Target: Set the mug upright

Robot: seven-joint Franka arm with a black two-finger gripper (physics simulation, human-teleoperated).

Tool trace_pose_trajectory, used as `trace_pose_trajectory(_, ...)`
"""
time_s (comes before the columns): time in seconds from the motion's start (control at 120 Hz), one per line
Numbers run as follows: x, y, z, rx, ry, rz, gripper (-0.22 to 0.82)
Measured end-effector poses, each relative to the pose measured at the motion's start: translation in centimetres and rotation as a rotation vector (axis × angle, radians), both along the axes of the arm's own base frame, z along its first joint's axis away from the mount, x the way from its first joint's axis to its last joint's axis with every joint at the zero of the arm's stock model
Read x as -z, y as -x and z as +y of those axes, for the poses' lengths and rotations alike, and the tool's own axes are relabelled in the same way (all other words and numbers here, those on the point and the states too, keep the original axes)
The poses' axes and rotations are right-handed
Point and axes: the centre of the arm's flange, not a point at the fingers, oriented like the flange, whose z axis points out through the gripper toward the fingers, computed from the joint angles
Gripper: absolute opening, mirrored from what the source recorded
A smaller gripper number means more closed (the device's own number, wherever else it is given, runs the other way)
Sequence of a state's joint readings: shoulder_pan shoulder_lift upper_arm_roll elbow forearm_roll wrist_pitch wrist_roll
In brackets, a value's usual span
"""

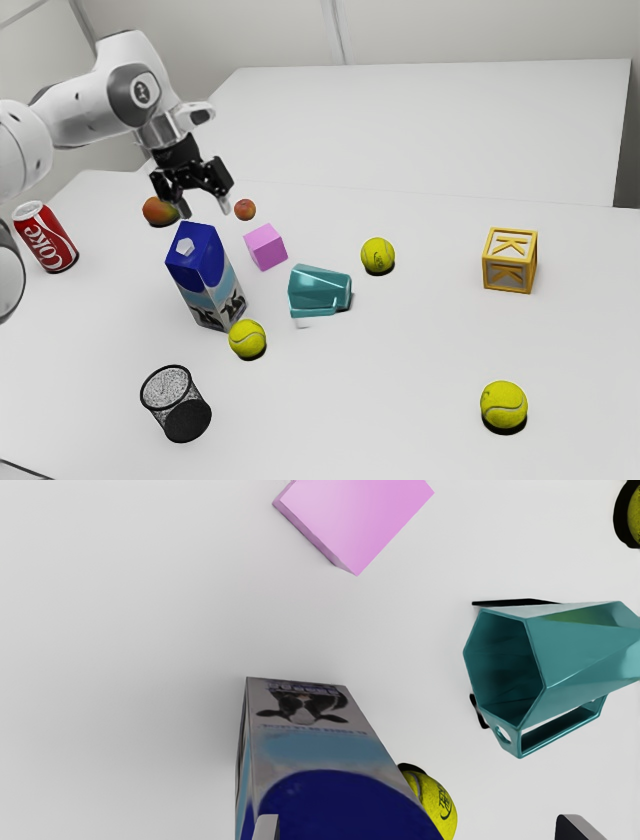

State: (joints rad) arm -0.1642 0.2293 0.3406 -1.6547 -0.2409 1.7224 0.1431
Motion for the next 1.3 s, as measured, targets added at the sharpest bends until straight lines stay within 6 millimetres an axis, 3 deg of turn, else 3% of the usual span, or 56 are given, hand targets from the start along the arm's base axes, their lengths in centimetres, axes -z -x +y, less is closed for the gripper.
trace_pose_trajectory(0.267, 4.1, -2.3, -1.0, -0.015, 0.057, -0.098, 0.60)
trace_pose_trajectory(0.375, 5.5, -2.2, -1.3, -0.037, 0.109, -0.110, 0.60)
trace_pose_trajectory(0.767, 10.3, -2.4, -5.5, -0.039, 0.229, -0.102, 0.60)
trace_pose_trajectory(1.075, 13.6, -2.7, -7.6, -0.096, 0.340, -0.082, 0.60)
trace_pose_trajectory(1.3, 14.2, -3.0, -8.6, -0.164, 0.444, -0.083, 0.60)
